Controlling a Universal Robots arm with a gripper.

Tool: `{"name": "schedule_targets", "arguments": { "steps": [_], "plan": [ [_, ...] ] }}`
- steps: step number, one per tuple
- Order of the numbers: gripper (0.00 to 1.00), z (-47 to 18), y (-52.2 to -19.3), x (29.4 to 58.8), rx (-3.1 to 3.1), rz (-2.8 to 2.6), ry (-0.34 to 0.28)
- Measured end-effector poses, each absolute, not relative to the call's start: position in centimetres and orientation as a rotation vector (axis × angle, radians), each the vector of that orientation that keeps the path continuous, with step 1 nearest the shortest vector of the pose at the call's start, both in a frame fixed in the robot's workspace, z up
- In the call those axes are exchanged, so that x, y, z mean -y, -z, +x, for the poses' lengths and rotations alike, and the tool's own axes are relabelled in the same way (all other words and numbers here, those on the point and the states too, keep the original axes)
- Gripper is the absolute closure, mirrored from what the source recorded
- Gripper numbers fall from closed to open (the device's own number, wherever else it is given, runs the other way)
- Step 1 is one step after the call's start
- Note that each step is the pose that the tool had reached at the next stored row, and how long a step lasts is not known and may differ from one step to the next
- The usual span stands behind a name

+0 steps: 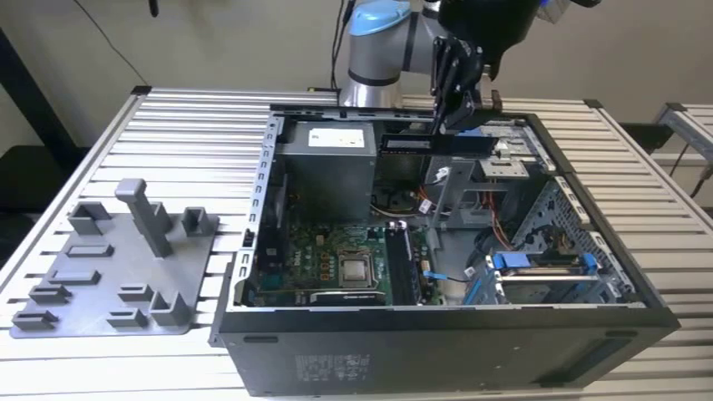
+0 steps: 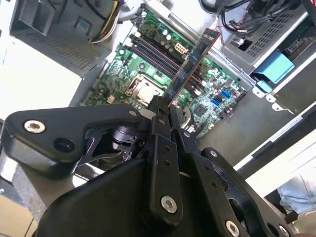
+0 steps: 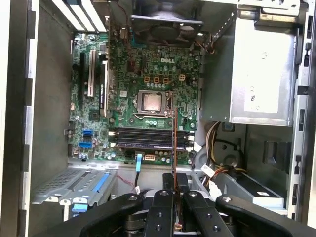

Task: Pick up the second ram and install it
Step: 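Pick up the second ram and move it above second insertion slot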

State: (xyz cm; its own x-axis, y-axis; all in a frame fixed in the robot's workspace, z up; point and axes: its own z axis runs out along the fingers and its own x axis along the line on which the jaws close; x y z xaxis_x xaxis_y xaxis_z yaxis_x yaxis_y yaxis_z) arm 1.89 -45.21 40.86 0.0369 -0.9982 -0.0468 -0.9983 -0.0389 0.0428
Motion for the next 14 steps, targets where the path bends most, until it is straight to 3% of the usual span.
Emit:
{"name": "schedule_targets", "arguments": {
  "steps": [14],
  "plan": [
    [0.86,1.28,-40.83,44.44,-2.212,-2.225,-0.1]
  ]
}}
